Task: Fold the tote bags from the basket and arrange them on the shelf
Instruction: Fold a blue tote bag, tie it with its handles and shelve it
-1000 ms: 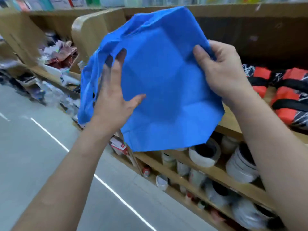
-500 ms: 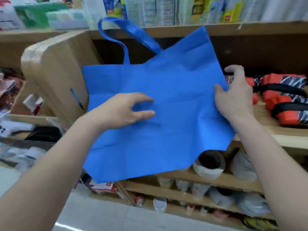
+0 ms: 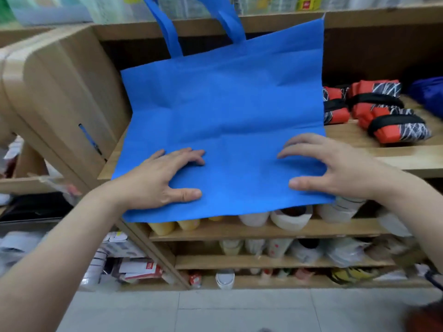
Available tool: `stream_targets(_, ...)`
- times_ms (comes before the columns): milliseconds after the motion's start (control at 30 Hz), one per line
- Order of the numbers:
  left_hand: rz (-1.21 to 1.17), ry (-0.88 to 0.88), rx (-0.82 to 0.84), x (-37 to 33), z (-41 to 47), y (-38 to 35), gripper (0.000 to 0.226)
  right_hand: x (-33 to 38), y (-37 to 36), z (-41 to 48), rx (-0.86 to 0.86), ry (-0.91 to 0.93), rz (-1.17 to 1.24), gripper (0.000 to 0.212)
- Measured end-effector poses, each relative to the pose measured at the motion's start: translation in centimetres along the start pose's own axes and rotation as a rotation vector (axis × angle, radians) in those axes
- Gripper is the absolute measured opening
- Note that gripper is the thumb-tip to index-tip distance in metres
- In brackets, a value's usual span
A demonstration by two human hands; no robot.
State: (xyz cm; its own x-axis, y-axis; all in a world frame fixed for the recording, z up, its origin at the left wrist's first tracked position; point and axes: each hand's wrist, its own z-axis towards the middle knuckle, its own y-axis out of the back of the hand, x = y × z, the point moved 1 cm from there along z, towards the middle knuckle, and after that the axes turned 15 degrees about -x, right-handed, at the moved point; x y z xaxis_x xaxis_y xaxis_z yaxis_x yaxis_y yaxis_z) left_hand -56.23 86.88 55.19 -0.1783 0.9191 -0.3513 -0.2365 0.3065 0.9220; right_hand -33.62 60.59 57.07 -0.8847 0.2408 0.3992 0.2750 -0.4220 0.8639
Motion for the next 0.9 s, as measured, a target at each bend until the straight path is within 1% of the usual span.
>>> stream_targets(33,-0.002,0.017,0.009,-0.1,0.2,0.3,0.081,0.1,-0.3,-0.7,0.114,0.022,-0.069,0.079)
stream_targets(67,0.008,0.032,0.034,-0.2,0.2,0.7,0.086,-0.3,-0.5,-1.3,0.191,0.056,-0.155,0.096)
stream_targets(100,0.033,0.039,0.071,-0.2,0.0,1.0,0.092,-0.8,-0.7,-1.7,0.242,0.09,-0.222,0.108)
stream_targets(167,0.121,0.028,0.164,0.1,-1.2,1.5,0.106,-1.6,-0.6,-1.8,0.316,0.158,-0.313,0.12)
stream_targets(200,0.169,0.019,0.21,0.3,-2.1,1.7,0.115,-1.9,-0.6,-1.6,0.32,0.173,-0.336,0.12)
stream_targets(267,0.23,0.006,0.241,0.6,-3.7,1.9,0.122,-2.2,-0.4,-1.4,0.273,0.173,-0.313,0.107)
stream_targets(300,0.236,0.0,0.217,0.8,-4.3,2.0,0.119,-2.1,-0.3,-1.3,0.245,0.148,-0.253,0.097)
stream_targets(367,0.159,0.016,0.133,1.3,-5.2,2.4,0.099,-2.4,-0.2,-1.2,0.191,0.112,-0.128,0.078)
stream_targets(433,-0.022,0.117,0.06,1.9,-5.7,3.3,0.081,-2.5,0.0,-1.0,0.14,0.063,-0.018,0.058)
stream_targets(500,-0.184,0.207,-0.038,2.4,-6.1,3.9,0.069,-2.8,0.2,-0.9,0.124,-0.006,0.096,0.049)
stream_targets(533,-0.246,0.248,-0.116,2.2,-6.2,4.0,0.063,-2.9,0.3,-1.0,0.129,-0.049,0.148,0.044)
stream_targets(600,-0.365,0.353,-0.306,1.6,-6.4,3.8,0.044,-2.9,0.8,-1.1,0.066,-0.159,0.193,0.022)
stream_targets(633,-0.409,0.399,-0.389,1.3,-6.5,3.7,0.035,-2.9,1.0,-1.1,0.044,-0.212,0.211,0.03)
stream_targets(667,-0.444,0.438,-0.452,1.1,-6.5,3.5,0.027,-3.2,1.2,-1.1,0.0,-0.238,0.235,0.054)
stream_targets(700,-0.467,0.474,-0.502,1.1,-6.5,3.3,0.02,-3.3,1.3,-1.2,-0.03,-0.251,0.27,0.071)
stream_targets(733,-0.476,0.513,-0.548,1.3,-6.5,3.0,0.014,-3.1,1.3,-1.3,-0.062,-0.27,0.319,0.069)
stream_targets(767,-0.466,0.546,-0.593,1.3,-6.4,2.9,0.009,-2.7,1.2,-1.3,-0.097,-0.293,0.367,0.051)
stream_targets(800,-0.445,0.575,-0.646,1.3,-6.3,2.7,0.009,-2.4,1.0,-1.2,-0.14,-0.327,0.412,0.033)
stream_targets(833,-0.428,0.596,-0.695,1.4,-6.1,2.6,0.008,-2.1,0.8,-1.1,-0.194,-0.346,0.421,0.023)
stream_targets(867,-0.403,0.608,-0.736,1.2,-6.0,2.4,0.006,-1.8,0.6,-1.0,-0.254,-0.363,0.417,0.019)
stream_targets(900,-0.356,0.611,-0.764,1.1,-5.8,2.2,0.008,-1.9,0.4,-1.0,-0.305,-0.369,0.392,0.011)
